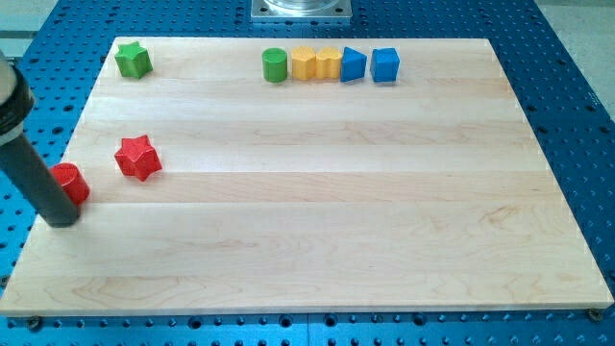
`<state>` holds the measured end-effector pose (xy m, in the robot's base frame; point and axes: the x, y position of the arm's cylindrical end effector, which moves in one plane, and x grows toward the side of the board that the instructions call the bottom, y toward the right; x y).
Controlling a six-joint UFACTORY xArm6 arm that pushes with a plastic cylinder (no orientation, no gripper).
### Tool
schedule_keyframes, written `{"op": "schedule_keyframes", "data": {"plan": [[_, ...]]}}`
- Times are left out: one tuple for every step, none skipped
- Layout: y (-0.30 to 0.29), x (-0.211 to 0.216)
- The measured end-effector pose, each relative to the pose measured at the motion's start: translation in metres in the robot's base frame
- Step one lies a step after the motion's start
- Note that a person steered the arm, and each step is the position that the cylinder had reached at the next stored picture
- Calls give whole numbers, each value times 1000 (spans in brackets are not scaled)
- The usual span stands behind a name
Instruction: Slide the red star to the right of the red circle
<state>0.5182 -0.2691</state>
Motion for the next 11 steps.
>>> {"op": "schedule_keyframes", "data": {"plan": [[-4, 10], [-14, 3], [23, -28], [32, -12], [83, 2], [127, -28], [141, -83], [130, -103], [108, -101], [92, -95], [76, -83]]}}
